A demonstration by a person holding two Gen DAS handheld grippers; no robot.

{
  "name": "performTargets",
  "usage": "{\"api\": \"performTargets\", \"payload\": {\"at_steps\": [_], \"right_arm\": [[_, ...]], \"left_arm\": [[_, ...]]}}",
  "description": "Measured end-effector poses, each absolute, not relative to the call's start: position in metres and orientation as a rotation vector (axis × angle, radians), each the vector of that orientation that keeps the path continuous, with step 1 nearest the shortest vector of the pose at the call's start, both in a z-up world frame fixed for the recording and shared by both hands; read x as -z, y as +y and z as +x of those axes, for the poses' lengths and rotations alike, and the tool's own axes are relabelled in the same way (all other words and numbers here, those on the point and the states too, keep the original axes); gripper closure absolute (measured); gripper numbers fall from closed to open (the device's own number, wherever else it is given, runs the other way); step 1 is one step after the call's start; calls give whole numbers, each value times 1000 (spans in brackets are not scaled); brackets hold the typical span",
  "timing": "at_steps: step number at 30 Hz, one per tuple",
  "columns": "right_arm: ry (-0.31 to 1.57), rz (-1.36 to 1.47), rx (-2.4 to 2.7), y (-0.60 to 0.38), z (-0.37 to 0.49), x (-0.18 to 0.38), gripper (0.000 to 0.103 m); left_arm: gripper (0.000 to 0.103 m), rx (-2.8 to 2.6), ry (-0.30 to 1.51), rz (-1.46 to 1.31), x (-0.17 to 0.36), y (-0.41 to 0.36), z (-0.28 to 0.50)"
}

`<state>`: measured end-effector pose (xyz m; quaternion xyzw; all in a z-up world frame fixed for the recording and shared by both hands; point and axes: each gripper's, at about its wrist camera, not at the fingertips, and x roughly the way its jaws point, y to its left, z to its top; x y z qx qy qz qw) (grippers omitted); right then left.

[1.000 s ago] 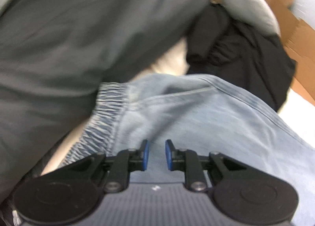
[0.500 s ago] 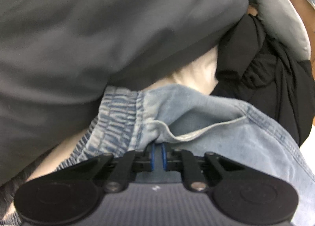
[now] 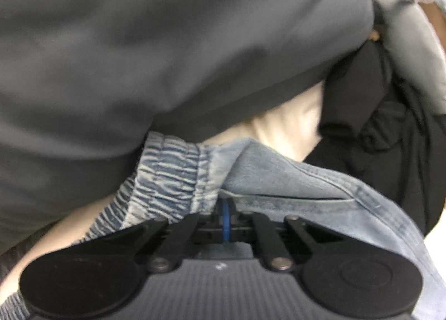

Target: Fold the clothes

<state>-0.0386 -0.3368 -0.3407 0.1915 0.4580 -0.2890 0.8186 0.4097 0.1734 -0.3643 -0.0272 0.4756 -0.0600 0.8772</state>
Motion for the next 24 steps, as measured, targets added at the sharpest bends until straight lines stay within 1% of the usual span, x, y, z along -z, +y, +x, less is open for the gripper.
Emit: {"api": "performTargets", "payload": {"at_steps": [4,9,16,19,21,24], "right_arm": [[969,399,634,-335,-37,335,52],[958,387,661,-333,-36,326,53],[982,347,637,-330,-26,335,52],[972,358,651,-335,-25,340,47],[968,366,671,-341,-22,343,36],[951,395,693,-354,-16,346,30]], "left_arm": [[100,90,988,35,355,155,399],[96,179,967,50,330,134,370],[97,356,1022,51,332,96,327],[96,416,1014,45,328,89,314],[96,453,1007,70,326,82,304],[96,547,1040,97,330,63,297]]}}
